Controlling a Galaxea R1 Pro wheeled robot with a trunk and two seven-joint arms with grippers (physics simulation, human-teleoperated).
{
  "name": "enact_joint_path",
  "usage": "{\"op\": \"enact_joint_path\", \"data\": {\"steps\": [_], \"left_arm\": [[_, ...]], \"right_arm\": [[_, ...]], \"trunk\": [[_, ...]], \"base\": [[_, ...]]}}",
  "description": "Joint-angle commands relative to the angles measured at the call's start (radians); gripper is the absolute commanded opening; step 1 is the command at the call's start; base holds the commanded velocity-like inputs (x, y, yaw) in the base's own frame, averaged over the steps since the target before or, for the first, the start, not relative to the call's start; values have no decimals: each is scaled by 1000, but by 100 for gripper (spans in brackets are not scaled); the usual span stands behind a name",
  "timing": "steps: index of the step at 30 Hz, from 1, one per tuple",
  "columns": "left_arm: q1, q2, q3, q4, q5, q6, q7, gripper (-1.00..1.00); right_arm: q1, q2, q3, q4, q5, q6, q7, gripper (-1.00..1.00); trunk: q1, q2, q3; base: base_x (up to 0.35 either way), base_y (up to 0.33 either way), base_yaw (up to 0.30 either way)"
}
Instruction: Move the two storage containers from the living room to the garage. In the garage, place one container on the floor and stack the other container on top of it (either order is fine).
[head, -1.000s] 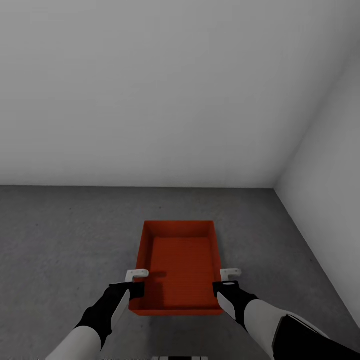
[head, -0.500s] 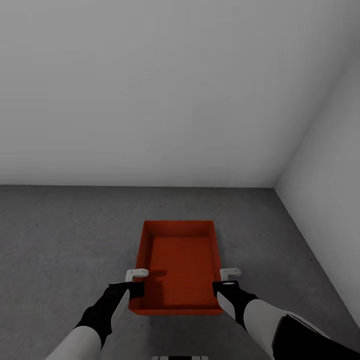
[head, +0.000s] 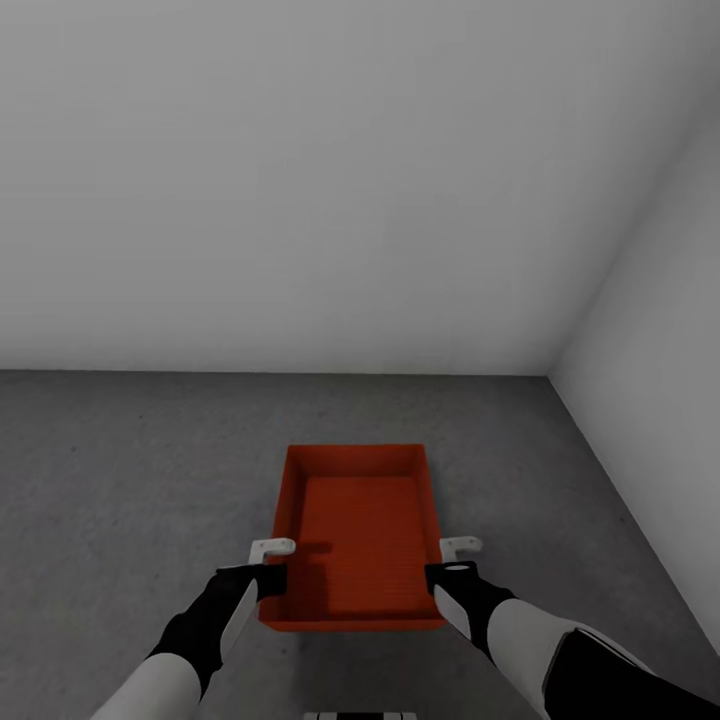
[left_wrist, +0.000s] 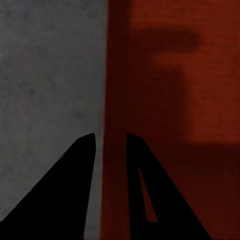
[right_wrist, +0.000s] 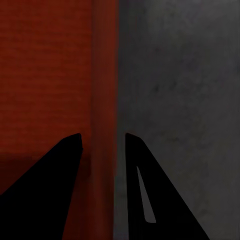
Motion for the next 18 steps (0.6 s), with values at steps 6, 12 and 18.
{"op": "enact_joint_path", "data": {"steps": [6, 12, 18], "left_arm": [[1, -5, 32, 1, -46, 7, -9, -100], [1, -26, 104, 5, -139, 7, -34, -100], [1, -45, 175, 3, -224, 7, -61, -100]], "right_arm": [[0, -8, 14, -3, -15, 9, 3, -100], [0, -9, 51, -3, -65, 8, 9, -100], [-1, -9, 70, -2, -90, 8, 12, -100]], "trunk": [[0, 0, -1], [0, 0, -1], [0, 0, -1]], "base": [[0, 0, 0], [0, 0, 0], [0, 0, 0]]}}
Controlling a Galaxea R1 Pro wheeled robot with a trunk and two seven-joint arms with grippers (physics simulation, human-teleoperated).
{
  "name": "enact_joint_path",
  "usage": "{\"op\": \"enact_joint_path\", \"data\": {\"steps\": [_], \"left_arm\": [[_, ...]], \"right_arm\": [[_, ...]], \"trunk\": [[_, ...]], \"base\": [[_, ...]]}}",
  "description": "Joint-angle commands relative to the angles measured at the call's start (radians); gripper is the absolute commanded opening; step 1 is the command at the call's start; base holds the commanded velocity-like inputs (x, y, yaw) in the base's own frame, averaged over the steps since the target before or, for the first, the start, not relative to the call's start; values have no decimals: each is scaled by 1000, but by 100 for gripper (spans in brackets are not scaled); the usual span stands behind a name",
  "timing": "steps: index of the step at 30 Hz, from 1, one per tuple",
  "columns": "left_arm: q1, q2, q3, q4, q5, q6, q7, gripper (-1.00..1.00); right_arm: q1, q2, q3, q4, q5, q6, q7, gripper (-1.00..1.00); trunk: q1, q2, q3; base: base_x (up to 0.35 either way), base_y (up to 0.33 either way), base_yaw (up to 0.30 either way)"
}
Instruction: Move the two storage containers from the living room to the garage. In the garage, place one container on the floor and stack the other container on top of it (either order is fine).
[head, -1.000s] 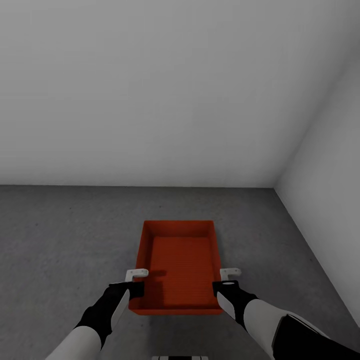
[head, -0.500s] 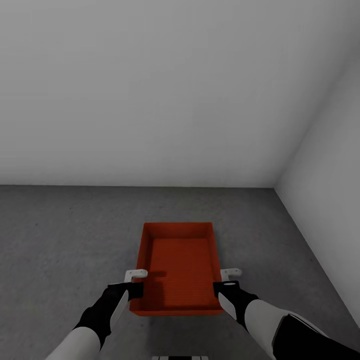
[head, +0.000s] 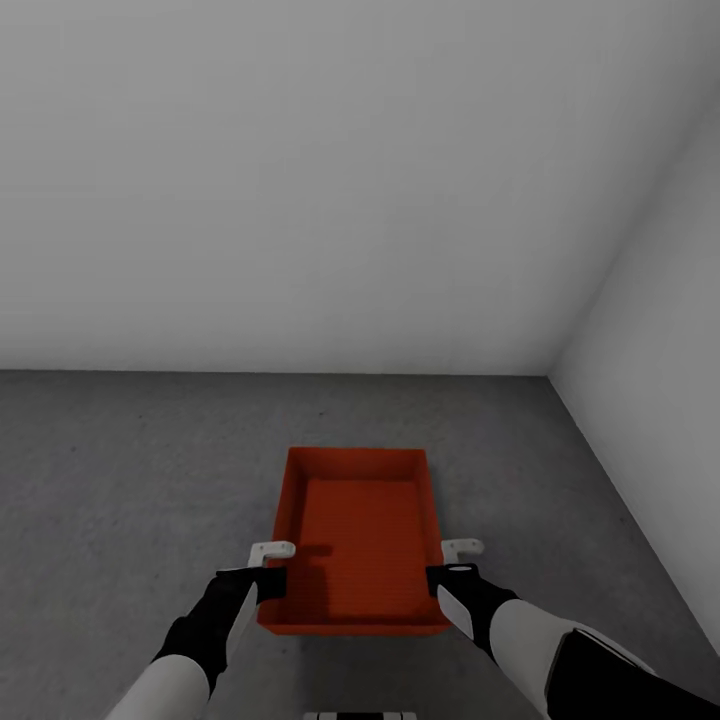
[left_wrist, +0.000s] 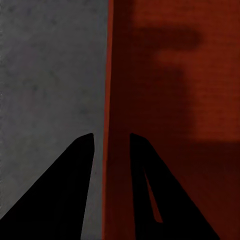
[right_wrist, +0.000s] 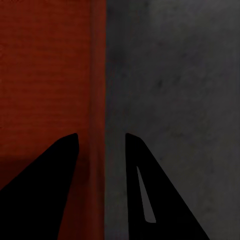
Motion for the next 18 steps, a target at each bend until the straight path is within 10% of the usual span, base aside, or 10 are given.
{"op": "enact_joint_path", "data": {"steps": [1, 12, 13, 18], "left_arm": [[0, 5, 0, 5, -1, 4, 3, -100], [0, -21, 116, -3, -132, 4, -46, -100], [0, 54, -191, 10, 245, 4, 81, -100], [0, 54, -191, 10, 244, 4, 81, -100]], "right_arm": [[0, -2, 3, -8, 2, 9, -11, -100], [0, 3, 70, 1, -66, 11, -14, -100], [0, -3, -13, -10, 26, 12, -32, -100], [0, -3, -14, -10, 26, 11, -33, -100]], "trunk": [[0, 0, -1], [0, 0, -1], [0, 0, -1], [0, 0, -1]], "base": [[0, 0, 0], [0, 0, 0], [0, 0, 0], [0, 0, 0]]}}
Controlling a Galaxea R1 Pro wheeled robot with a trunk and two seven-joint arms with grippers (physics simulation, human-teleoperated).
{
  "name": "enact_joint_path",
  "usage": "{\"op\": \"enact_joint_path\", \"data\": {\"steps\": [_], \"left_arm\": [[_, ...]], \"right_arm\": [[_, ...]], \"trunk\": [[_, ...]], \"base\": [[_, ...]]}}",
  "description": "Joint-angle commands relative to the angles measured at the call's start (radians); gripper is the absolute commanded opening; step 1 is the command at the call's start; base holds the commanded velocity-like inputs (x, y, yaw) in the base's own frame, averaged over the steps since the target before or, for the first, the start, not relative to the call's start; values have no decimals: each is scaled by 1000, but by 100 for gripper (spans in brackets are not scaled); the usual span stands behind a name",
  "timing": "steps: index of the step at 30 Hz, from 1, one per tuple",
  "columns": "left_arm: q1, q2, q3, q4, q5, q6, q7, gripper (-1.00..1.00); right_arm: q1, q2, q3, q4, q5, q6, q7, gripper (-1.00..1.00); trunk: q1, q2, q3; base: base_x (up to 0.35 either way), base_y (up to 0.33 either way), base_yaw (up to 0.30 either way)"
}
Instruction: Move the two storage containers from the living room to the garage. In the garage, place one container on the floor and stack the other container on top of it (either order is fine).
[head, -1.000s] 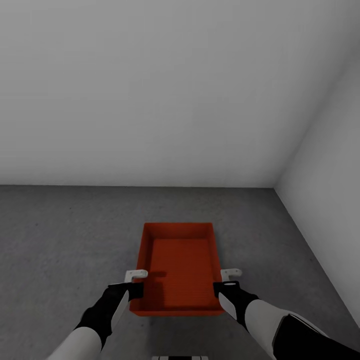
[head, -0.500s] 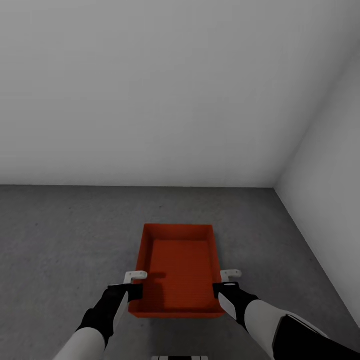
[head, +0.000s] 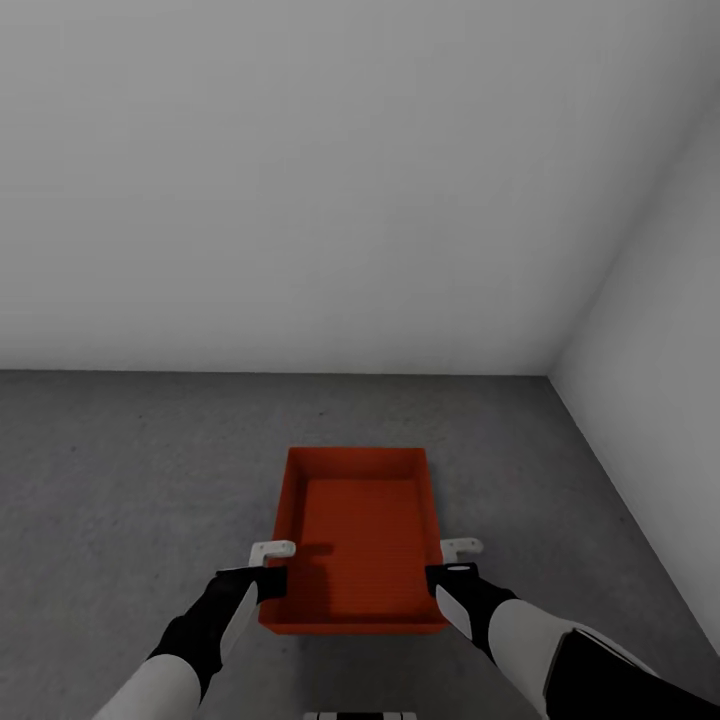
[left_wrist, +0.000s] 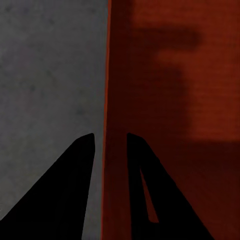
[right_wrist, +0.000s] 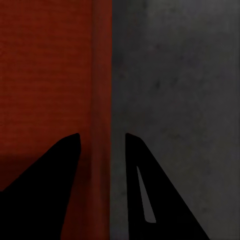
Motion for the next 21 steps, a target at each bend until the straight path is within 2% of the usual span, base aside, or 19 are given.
{"op": "enact_joint_path", "data": {"steps": [1, 21], "left_arm": [[0, 1, -4, -1, 16, 6, 13, -100], [0, 0, -5, -1, 16, 6, 13, -100]], "right_arm": [[0, -7, -1, -6, 3, 8, -16, -100], [-1, -18, -1, -5, 1, 20, -16, -100]], "trunk": [[0, 0, -1], [0, 0, -1]], "base": [[0, 0, 0], [0, 0, 0]]}}
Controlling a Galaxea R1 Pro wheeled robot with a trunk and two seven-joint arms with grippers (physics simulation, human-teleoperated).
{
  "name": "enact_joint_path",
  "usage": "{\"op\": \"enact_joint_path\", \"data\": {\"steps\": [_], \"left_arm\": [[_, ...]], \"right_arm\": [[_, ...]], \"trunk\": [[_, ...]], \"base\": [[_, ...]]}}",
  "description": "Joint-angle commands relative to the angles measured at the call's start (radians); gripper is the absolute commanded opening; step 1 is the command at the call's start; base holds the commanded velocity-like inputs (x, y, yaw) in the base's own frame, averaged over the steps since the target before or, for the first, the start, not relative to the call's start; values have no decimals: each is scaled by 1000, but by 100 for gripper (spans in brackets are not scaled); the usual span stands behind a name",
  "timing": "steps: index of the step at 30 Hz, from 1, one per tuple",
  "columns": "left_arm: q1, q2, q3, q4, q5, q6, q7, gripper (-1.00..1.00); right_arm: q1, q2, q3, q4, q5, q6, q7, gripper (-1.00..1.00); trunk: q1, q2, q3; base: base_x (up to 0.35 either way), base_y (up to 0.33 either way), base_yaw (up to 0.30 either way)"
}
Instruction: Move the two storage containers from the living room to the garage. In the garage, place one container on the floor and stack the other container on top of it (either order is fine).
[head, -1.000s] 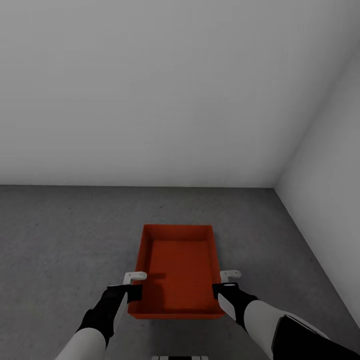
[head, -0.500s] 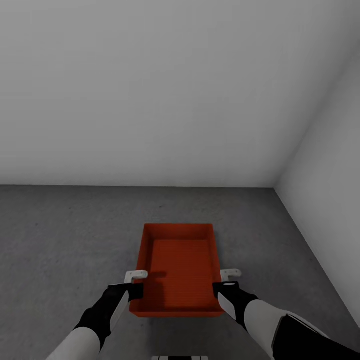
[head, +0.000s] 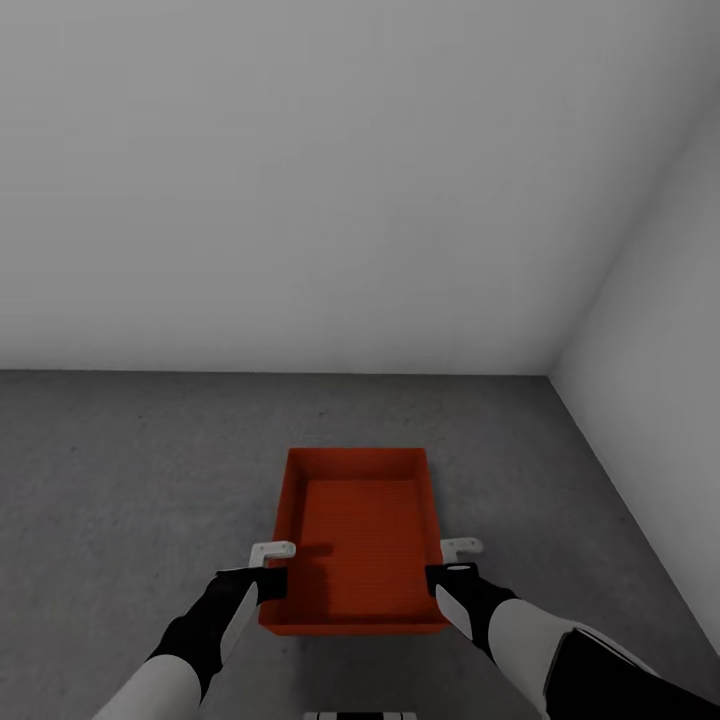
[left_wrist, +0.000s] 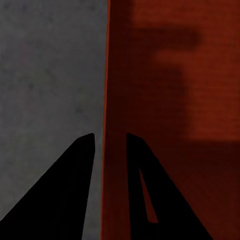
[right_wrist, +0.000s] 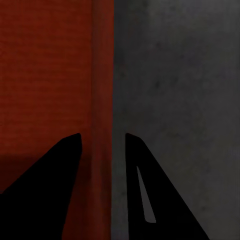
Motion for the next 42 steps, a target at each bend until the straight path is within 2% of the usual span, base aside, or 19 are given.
{"op": "enact_joint_path", "data": {"steps": [1, 19, 32, 42], "left_arm": [[0, 1, -6, -4, 14, 5, 12, -100], [-1, 2, -6, -4, 14, 5, 12, -100], [-1, 2, -6, -3, 14, 5, 12, -100], [-1, 2, -6, -2, 14, 5, 12, -100]], "right_arm": [[0, -18, 13, -3, -19, 9, -15, -100], [0, -18, 13, -3, -18, 9, -17, -100], [0, -18, 13, -3, -18, 9, -16, -100], [0, -17, 13, -3, -18, 9, -17, -100]], "trunk": [[0, 0, -2], [0, 0, -28], [0, 0, -31], [0, 0, -46]], "base": [[0, 0, 0], [0, 0, 0], [0, 0, 0], [0, 0, 0]]}}
